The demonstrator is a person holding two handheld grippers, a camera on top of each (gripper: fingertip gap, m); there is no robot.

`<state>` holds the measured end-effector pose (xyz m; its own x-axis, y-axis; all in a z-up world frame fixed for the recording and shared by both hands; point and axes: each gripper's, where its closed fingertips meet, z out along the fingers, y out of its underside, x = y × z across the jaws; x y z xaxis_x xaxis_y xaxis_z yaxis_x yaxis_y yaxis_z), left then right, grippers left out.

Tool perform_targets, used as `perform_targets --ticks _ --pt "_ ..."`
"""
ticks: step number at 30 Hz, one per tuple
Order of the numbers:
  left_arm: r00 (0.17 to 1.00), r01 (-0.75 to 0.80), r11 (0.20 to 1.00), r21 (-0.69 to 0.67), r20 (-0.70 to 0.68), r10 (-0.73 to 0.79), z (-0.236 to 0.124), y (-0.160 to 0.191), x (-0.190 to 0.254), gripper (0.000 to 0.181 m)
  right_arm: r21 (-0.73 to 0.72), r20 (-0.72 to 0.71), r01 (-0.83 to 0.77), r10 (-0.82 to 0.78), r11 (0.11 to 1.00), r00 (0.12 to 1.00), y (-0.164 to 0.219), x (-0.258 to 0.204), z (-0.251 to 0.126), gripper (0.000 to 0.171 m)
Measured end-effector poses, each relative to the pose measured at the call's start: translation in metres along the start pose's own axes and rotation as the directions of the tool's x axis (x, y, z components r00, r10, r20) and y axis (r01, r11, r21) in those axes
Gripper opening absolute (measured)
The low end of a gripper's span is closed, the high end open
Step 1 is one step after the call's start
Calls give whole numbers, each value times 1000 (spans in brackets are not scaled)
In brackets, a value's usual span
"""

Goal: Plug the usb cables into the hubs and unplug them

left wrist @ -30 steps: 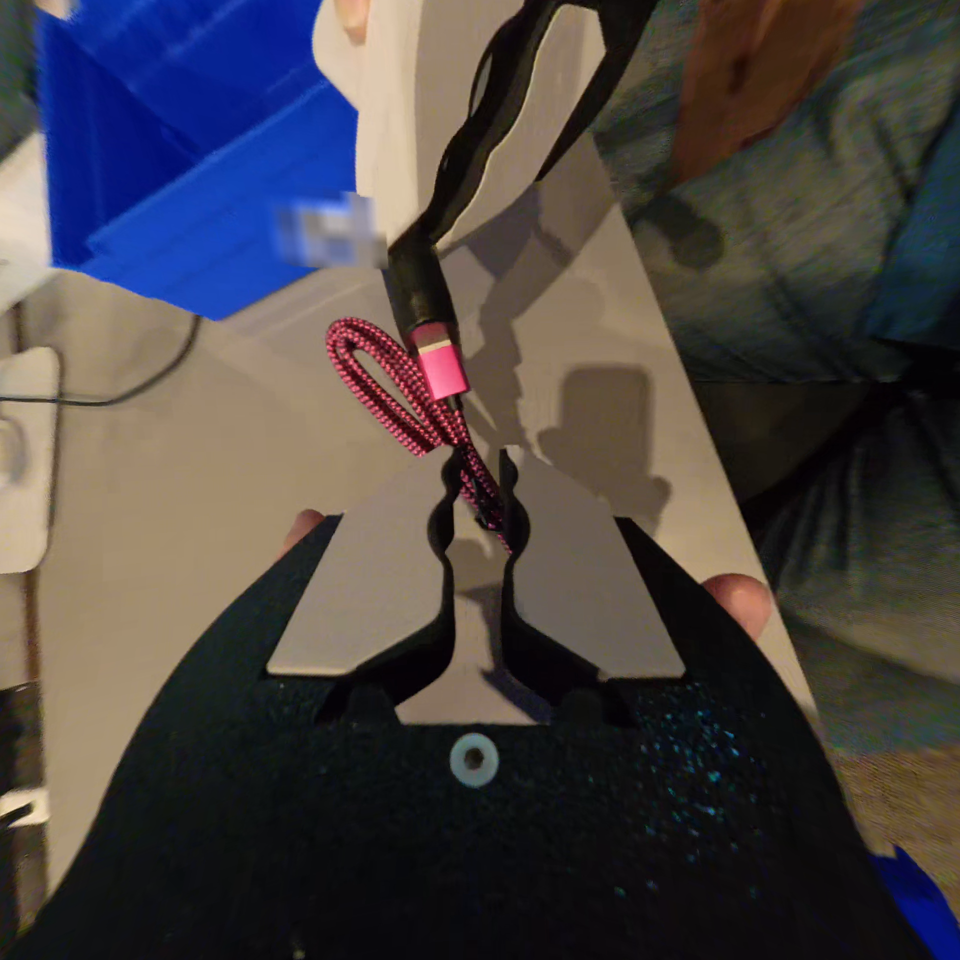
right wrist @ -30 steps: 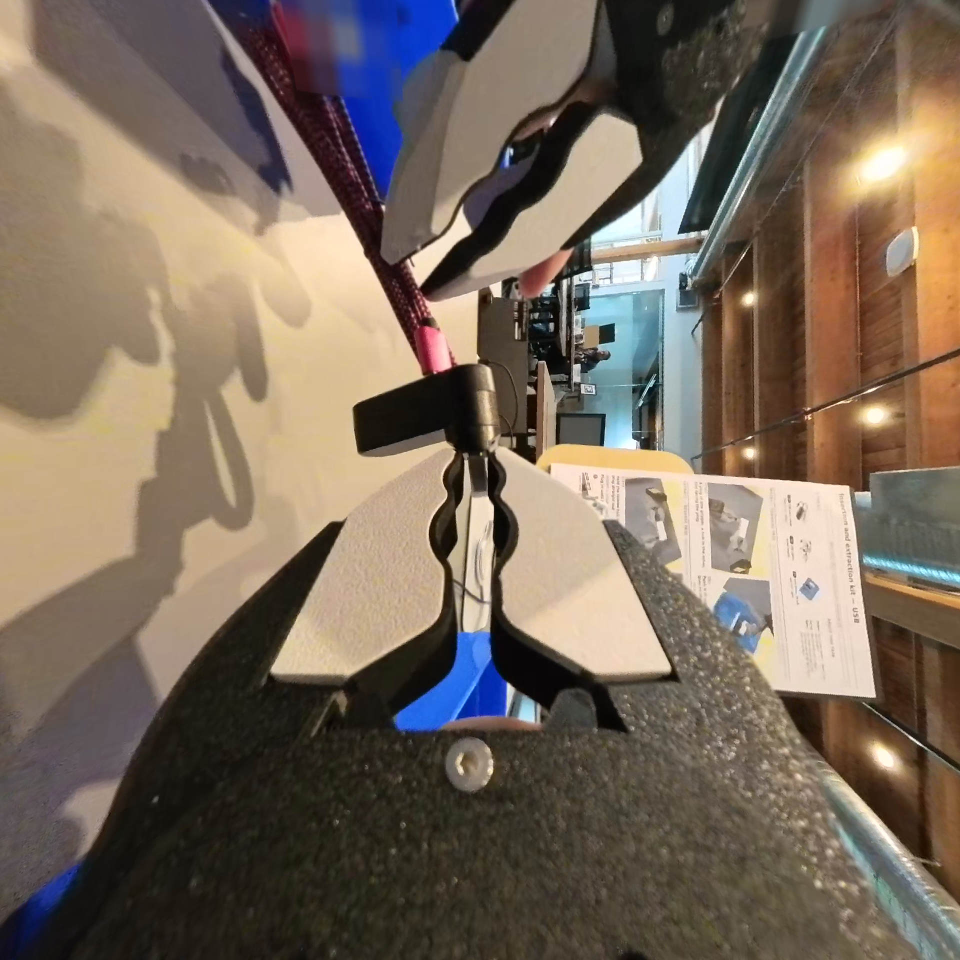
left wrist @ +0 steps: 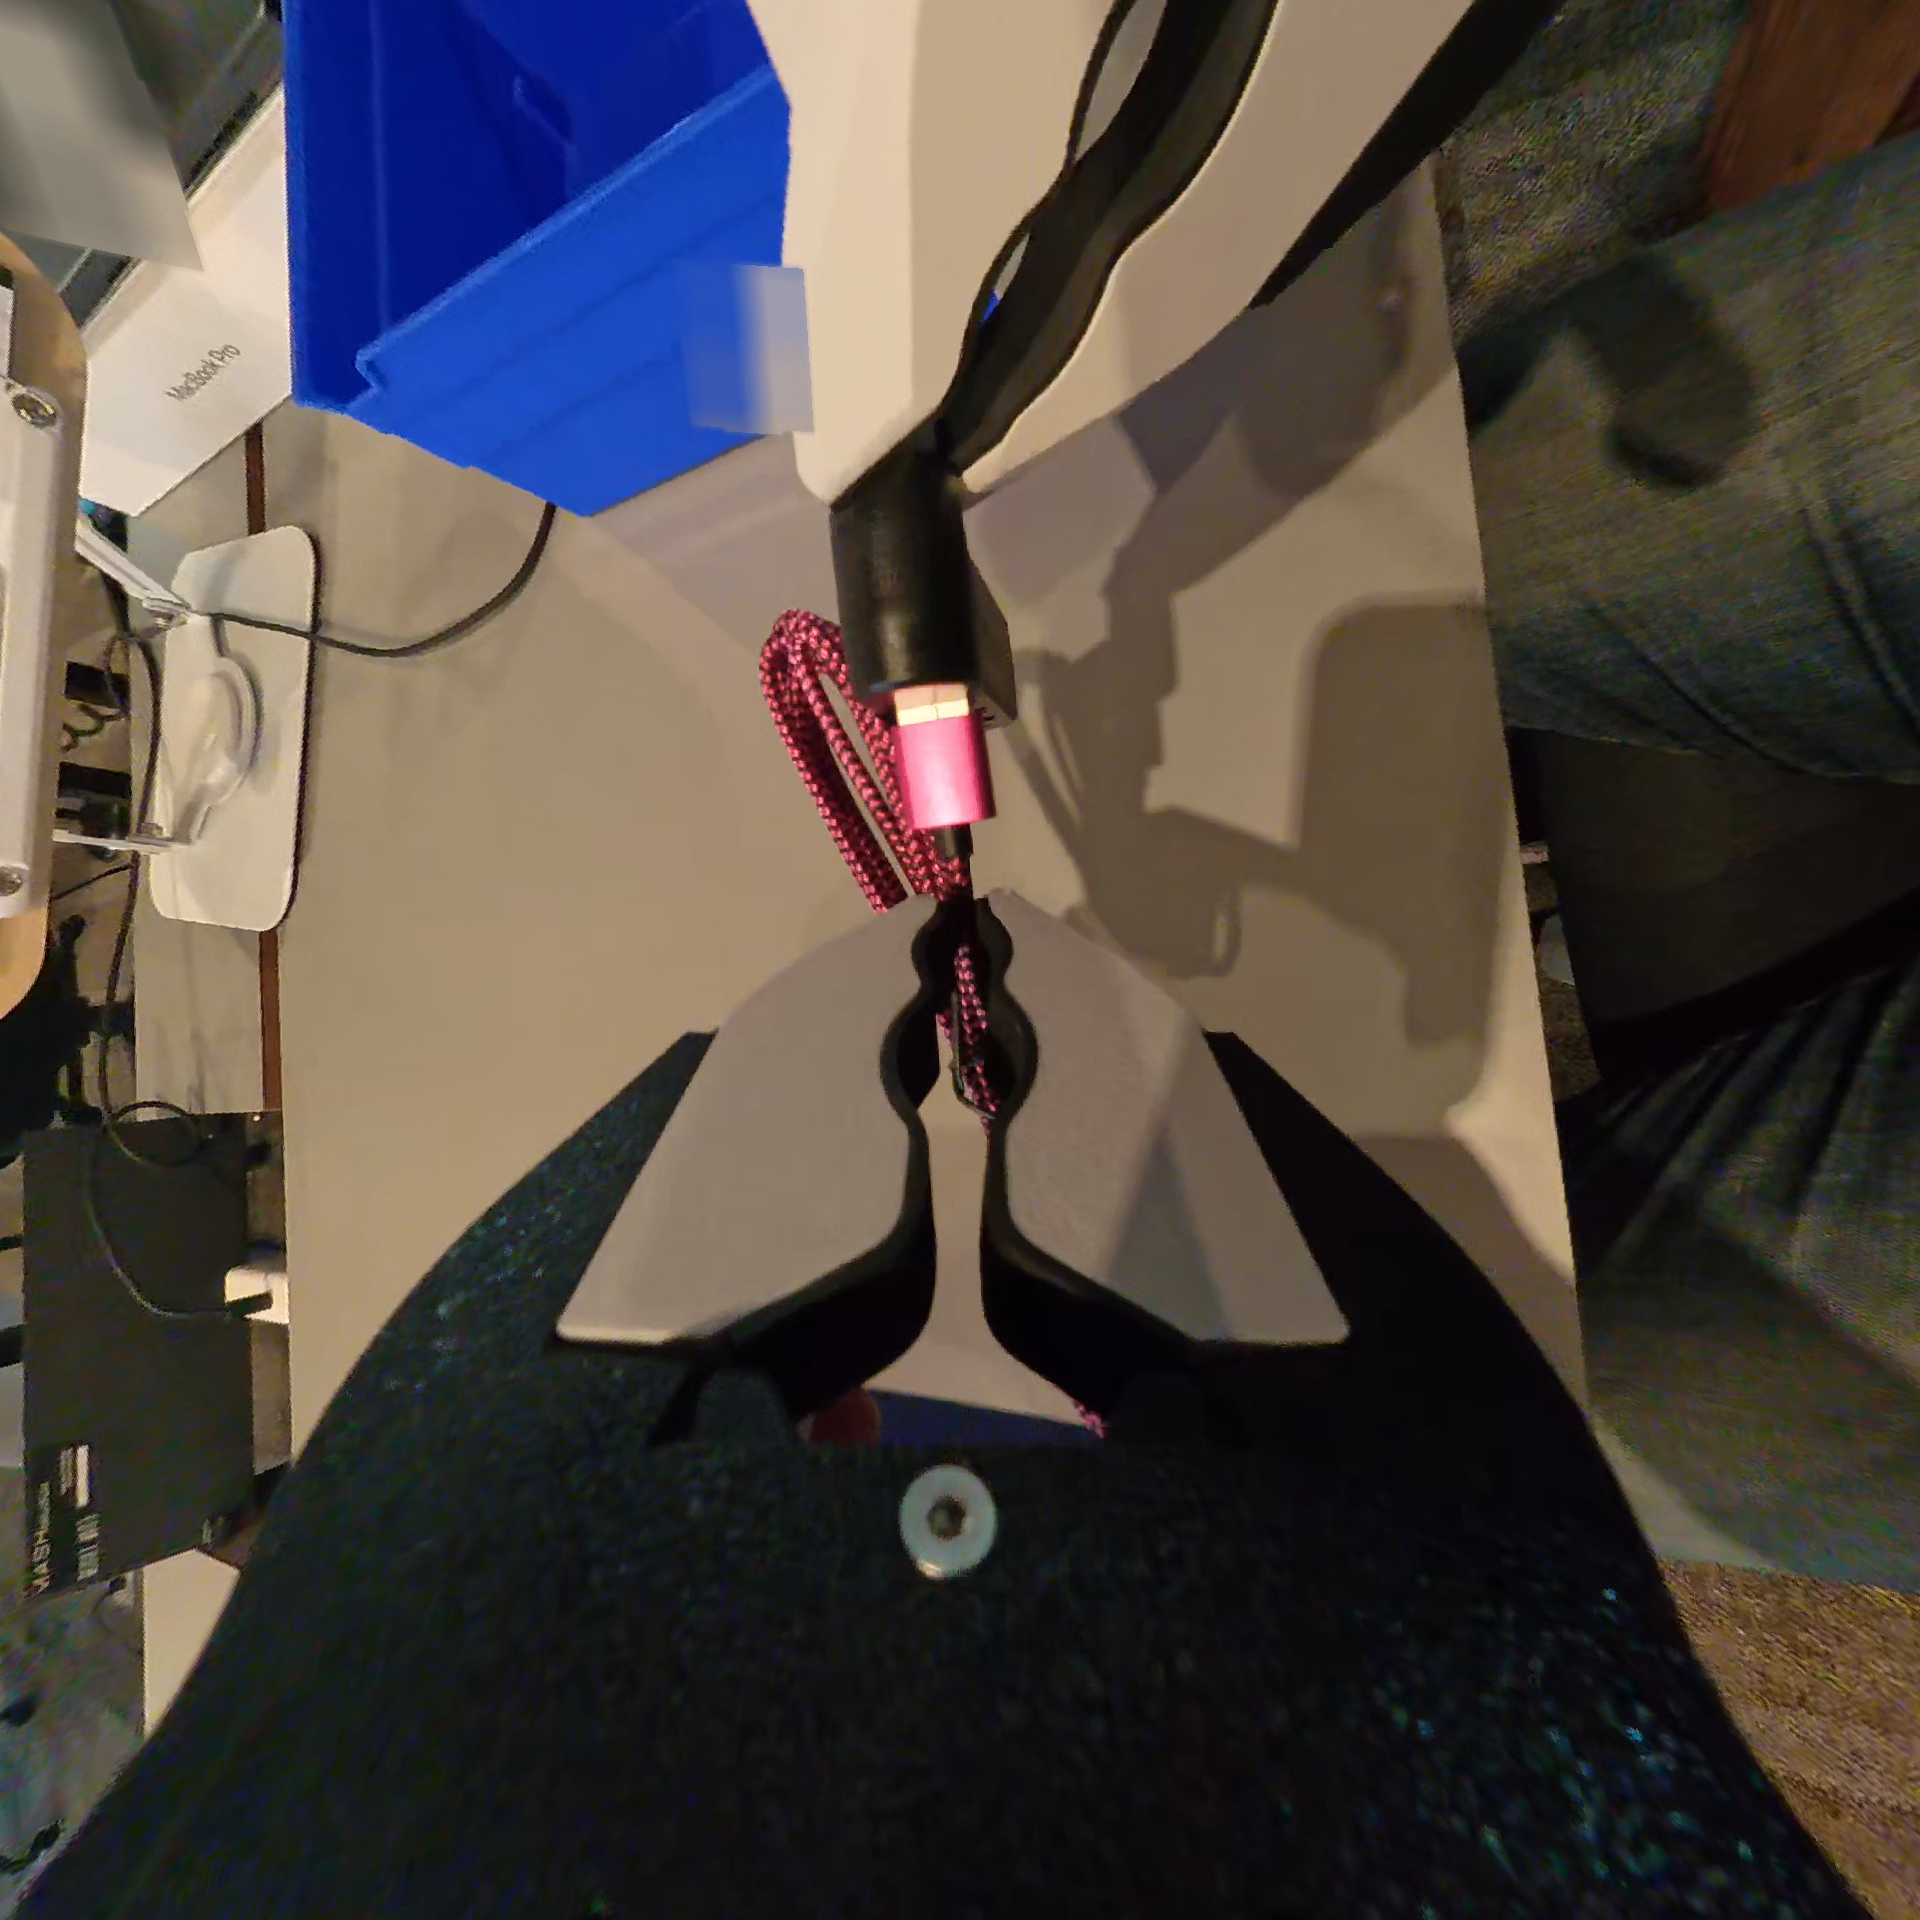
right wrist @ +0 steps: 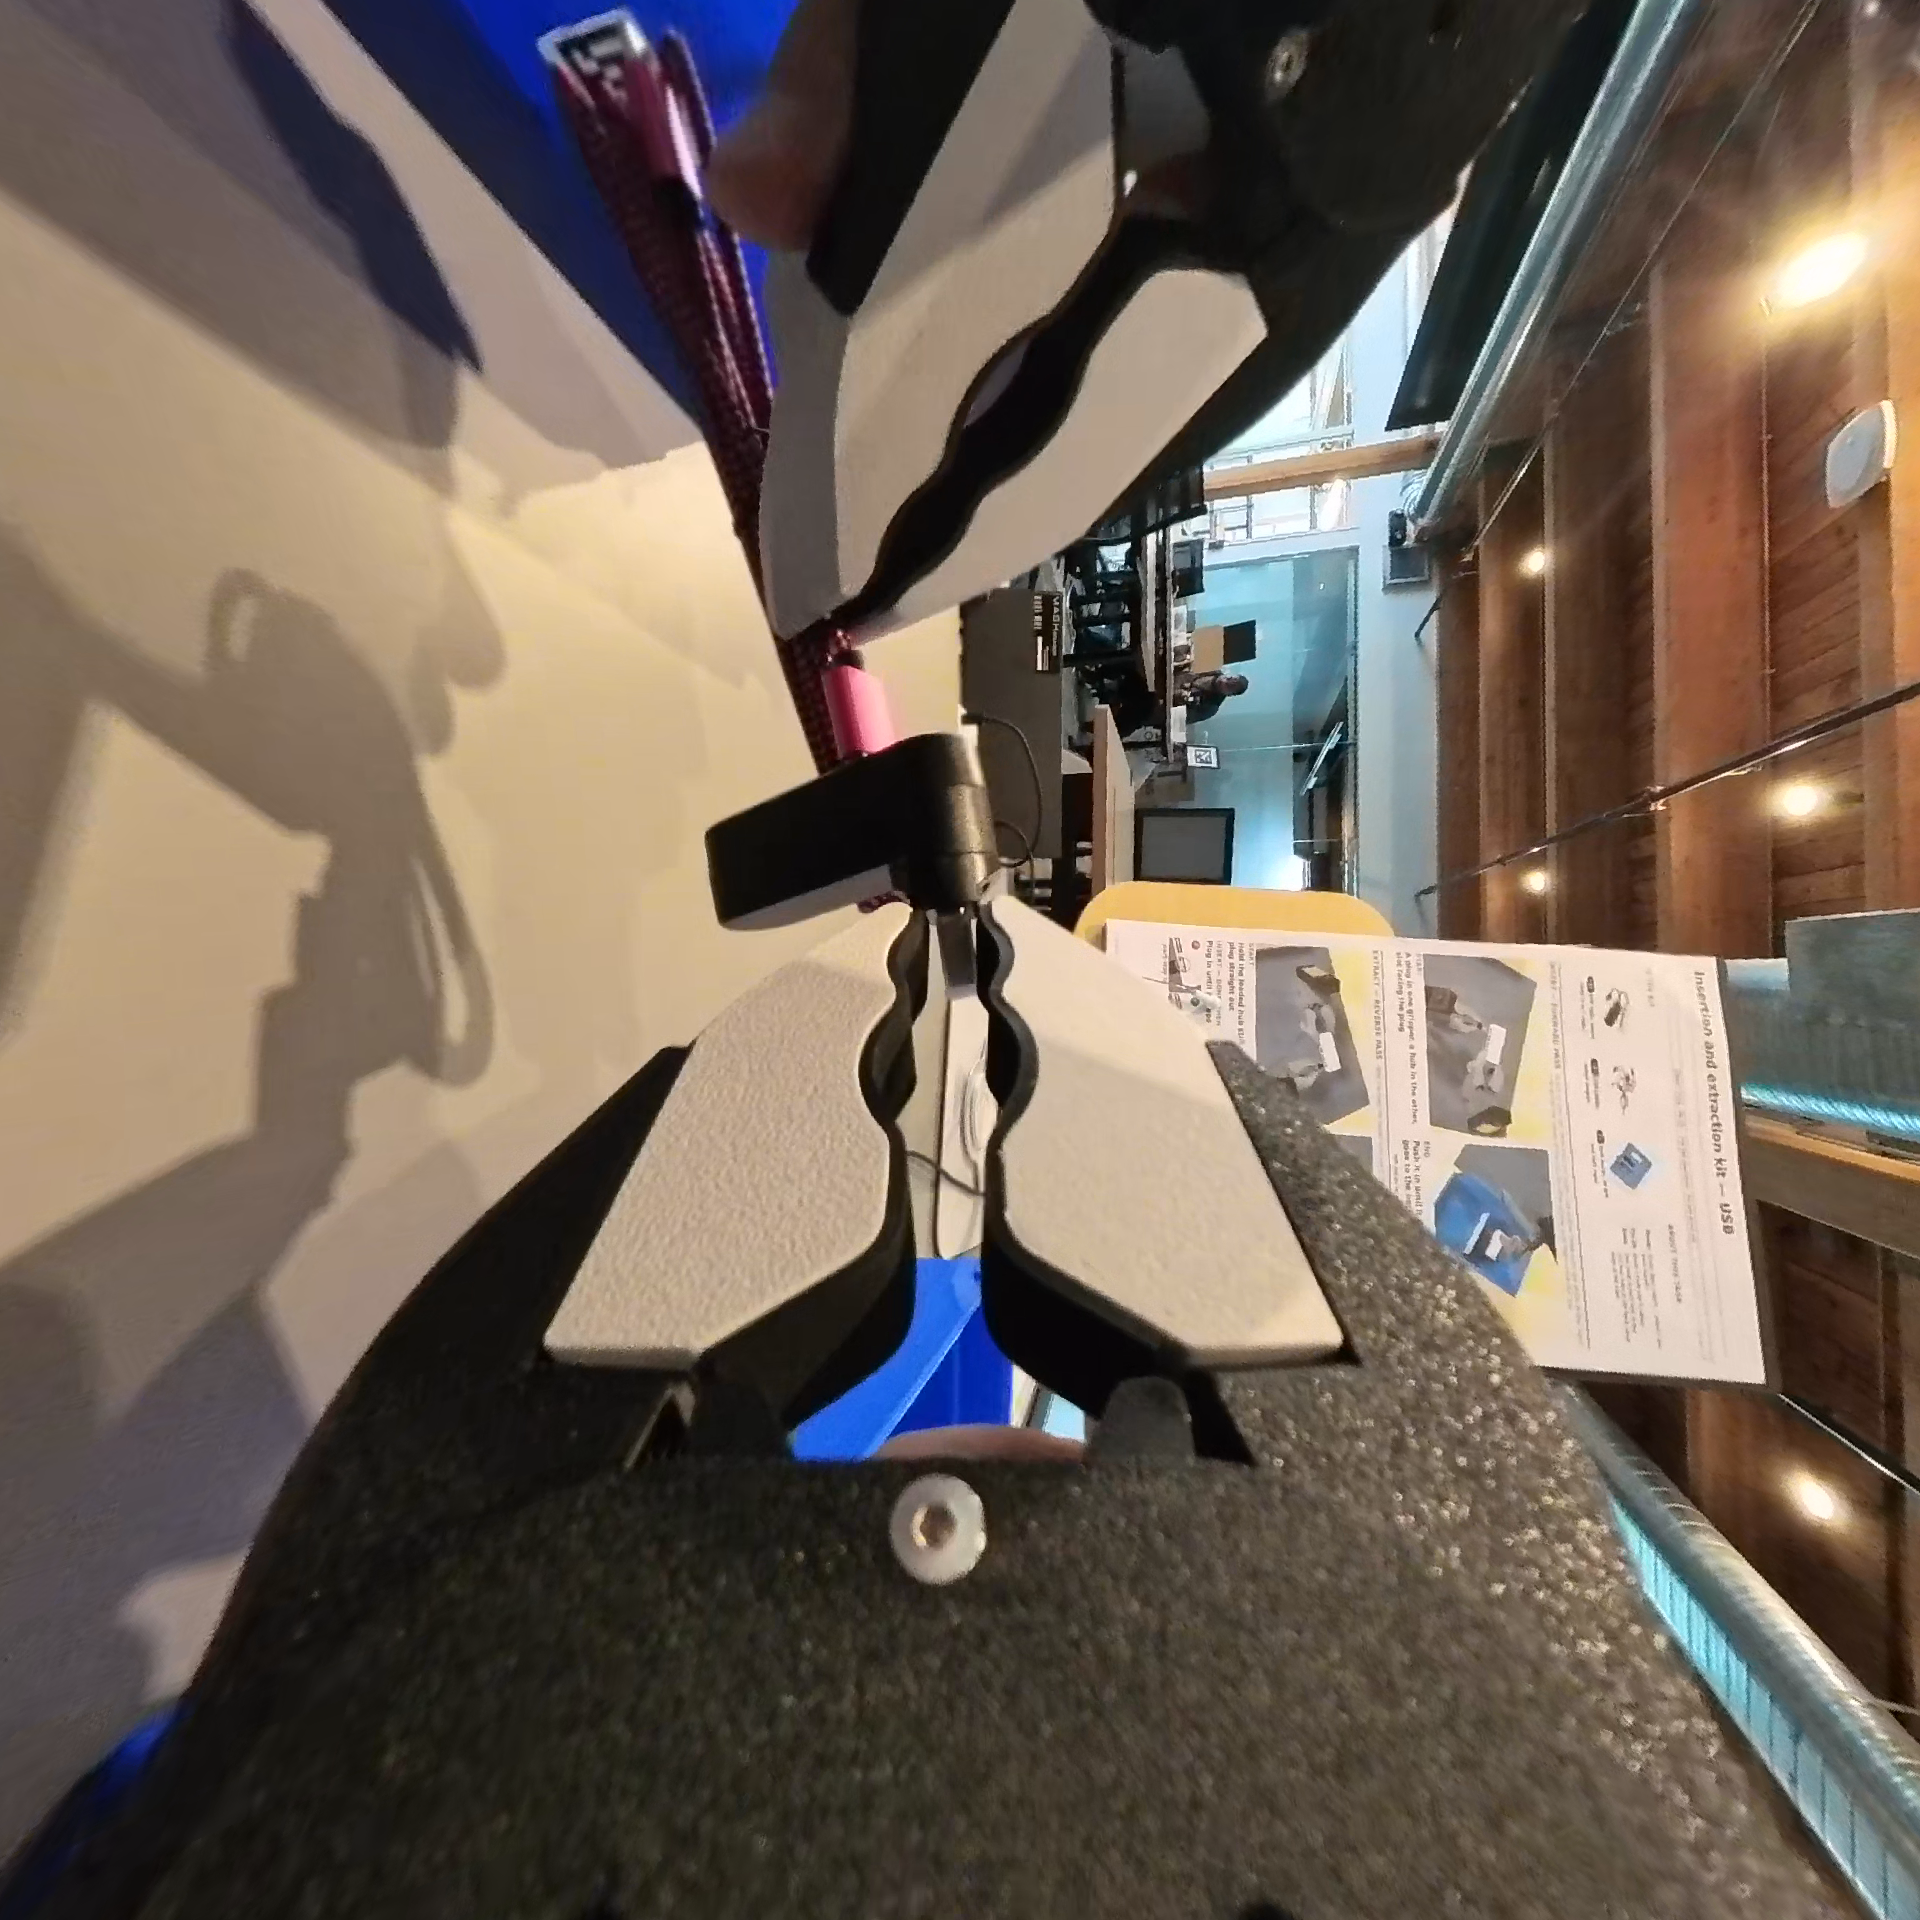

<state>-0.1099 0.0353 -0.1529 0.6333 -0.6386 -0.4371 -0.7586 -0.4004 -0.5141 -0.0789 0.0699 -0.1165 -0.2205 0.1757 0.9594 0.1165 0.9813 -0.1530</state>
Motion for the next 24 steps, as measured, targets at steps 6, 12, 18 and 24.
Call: perform_targets --ticks 6,12,18,24 --pt "999 14 1000 27 30 -15 0 -4 -8 2 -18 -2 -24 24 1000 1000 5 4 0 7" --pt "995 -8 1000 -9 96 9 5 2 -17 25 -71 178 -172 182 983 967 18 -11 11 8" --pt "970 28 999 15 241 -31 -16 8 -35 44 -253 483 -369 447 894 753 37 -44 25 8" --pt "933 160 971 178 295 -208 -64 -8 -44 43 -467 630 -357 588 809 507 49 -77 49 8"
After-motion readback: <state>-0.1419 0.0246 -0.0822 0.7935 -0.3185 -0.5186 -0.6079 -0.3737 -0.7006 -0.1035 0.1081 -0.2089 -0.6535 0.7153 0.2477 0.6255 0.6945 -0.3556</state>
